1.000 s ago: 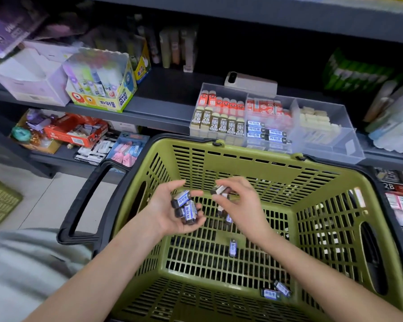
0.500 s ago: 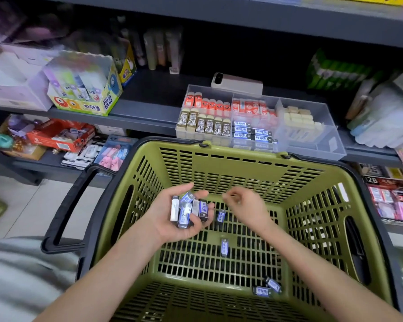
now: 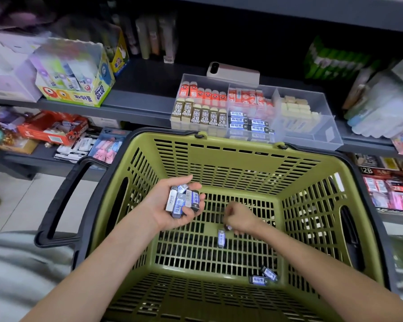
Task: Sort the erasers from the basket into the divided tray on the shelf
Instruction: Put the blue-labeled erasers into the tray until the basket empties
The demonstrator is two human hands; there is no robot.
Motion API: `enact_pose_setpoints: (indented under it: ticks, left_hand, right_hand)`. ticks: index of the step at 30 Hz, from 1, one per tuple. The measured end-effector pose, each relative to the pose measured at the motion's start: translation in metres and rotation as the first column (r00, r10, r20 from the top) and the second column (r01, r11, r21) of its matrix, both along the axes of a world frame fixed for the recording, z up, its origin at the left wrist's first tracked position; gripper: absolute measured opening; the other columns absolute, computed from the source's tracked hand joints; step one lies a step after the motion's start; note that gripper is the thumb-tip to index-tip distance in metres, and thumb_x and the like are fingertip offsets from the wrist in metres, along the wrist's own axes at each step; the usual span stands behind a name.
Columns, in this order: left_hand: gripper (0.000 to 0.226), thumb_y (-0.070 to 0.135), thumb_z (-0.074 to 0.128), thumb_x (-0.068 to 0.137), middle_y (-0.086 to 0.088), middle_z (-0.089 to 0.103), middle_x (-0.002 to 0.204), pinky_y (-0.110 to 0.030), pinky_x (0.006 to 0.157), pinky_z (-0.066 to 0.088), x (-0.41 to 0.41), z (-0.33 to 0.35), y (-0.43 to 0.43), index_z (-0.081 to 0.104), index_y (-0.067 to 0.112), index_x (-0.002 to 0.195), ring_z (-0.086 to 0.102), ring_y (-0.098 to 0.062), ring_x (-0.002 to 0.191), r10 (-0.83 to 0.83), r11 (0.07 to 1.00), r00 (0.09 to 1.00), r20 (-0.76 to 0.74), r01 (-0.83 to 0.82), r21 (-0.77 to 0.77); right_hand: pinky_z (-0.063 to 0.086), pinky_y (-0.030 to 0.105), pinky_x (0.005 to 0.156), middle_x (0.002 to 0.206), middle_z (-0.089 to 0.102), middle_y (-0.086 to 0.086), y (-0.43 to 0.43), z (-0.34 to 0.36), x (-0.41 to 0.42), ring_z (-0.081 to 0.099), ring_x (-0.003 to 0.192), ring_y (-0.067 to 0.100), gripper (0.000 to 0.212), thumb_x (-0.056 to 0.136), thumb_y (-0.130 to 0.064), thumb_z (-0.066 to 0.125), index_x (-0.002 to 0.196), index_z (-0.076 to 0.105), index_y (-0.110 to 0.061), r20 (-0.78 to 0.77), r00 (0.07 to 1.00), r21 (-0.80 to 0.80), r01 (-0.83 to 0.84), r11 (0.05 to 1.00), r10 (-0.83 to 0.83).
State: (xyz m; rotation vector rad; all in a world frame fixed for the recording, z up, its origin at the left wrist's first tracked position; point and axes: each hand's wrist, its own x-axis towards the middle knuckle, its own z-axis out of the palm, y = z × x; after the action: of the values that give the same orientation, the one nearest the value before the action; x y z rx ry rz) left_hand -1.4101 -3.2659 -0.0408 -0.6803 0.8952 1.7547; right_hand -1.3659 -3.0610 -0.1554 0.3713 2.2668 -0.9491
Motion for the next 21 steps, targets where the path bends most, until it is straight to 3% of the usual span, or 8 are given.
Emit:
enact_pose_setpoints:
  ticks: [4,7,9,12,14,16,19,21]
  left_hand:
    - [0.021,0.025,0.069,0.067,-0.015,0.066,0.074,-0.018,0.035,0.039,0.000,0.000,0.003,0.073,0.004,0.063,0.061,-0.026,0.059,-0.049,0.998,0.999,-0.019,0.048,-0.051]
    - [0.021,0.024,0.070,0.066,-0.014,0.066,0.073,-0.017,0.035,0.039,0.002,0.000,0.003,0.074,0.004,0.064,0.062,-0.027,0.058,-0.059,0.996,0.998,-0.026,0.057,-0.071]
    - [0.021,0.024,0.070,0.066,-0.015,0.067,0.075,-0.018,0.035,0.040,0.003,0.000,0.002,0.074,0.004,0.065,0.062,-0.026,0.059,-0.056,0.995,0.998,-0.034,0.053,-0.079]
    - [0.020,0.023,0.069,0.067,-0.016,0.066,0.076,-0.018,0.035,0.040,0.002,0.002,0.000,0.074,0.004,0.065,0.062,-0.026,0.060,-0.053,0.996,0.997,-0.052,0.049,-0.068]
    - [0.020,0.023,0.069,0.068,-0.016,0.066,0.076,-0.020,0.034,0.040,0.002,0.006,0.000,0.073,0.004,0.065,0.062,-0.027,0.060,-0.054,0.997,0.996,-0.071,0.051,-0.054]
    - [0.019,0.023,0.071,0.066,-0.016,0.066,0.077,-0.020,0.034,0.039,0.000,0.012,0.000,0.073,0.004,0.066,0.062,-0.027,0.060,-0.047,0.998,0.994,-0.098,0.042,-0.052]
    - [0.019,0.023,0.071,0.062,-0.017,0.066,0.076,-0.018,0.033,0.038,-0.007,0.029,0.005,0.072,0.004,0.065,0.061,-0.027,0.058,-0.031,0.999,0.988,-0.154,0.026,-0.036]
    - [0.019,0.023,0.069,0.063,-0.017,0.066,0.076,-0.017,0.033,0.037,-0.014,0.044,0.009,0.072,0.004,0.064,0.061,-0.027,0.057,-0.018,1.000,0.981,-0.195,0.017,-0.010]
  right_hand:
    - [0.039,0.015,0.040,0.089,0.061,0.005,-0.003,-0.007,0.025,0.052,0.049,0.007,0.024,0.088,-0.027,0.063,0.102,0.051,-0.013,0.061,0.988,0.072,-0.146,0.987,0.141]
    - [0.037,0.019,0.050,0.088,0.057,0.001,-0.015,-0.018,0.028,0.054,0.073,0.013,0.031,0.081,-0.039,0.069,0.091,0.050,-0.016,0.014,0.989,0.217,-0.148,0.965,0.149]
    - [0.036,0.021,0.051,0.087,0.056,0.001,-0.020,-0.022,0.025,0.054,0.078,0.016,0.031,0.079,-0.038,0.071,0.084,0.049,-0.017,0.001,0.994,0.193,-0.111,0.975,0.113]
    - [0.038,0.017,0.051,0.078,0.054,-0.001,-0.018,-0.008,0.021,0.054,0.073,0.013,0.028,0.078,-0.034,0.073,0.073,0.050,-0.017,0.067,0.996,0.061,-0.055,0.997,0.051]
    - [0.038,0.014,0.047,0.069,0.051,-0.004,-0.014,0.017,0.019,0.049,0.055,0.006,0.025,0.080,-0.032,0.072,0.079,0.059,-0.010,0.101,0.993,-0.116,0.077,0.990,-0.065]
    - [0.032,0.014,0.039,0.061,0.051,-0.006,-0.007,0.054,0.013,0.037,0.041,0.003,0.031,0.080,-0.030,0.071,0.092,0.064,-0.002,0.074,0.976,-0.284,0.220,0.933,-0.207]
    - [0.021,0.016,0.037,0.060,0.058,-0.005,0.009,0.123,0.000,0.028,0.040,0.005,0.017,0.076,-0.027,0.075,0.080,0.071,-0.011,-0.090,0.904,-0.487,0.326,0.810,-0.418]
    - [0.017,0.015,0.036,0.061,0.058,-0.002,0.023,0.168,-0.008,0.024,0.039,0.006,0.024,0.068,-0.032,0.077,0.079,0.071,-0.012,-0.175,0.831,-0.588,0.342,0.733,-0.528]
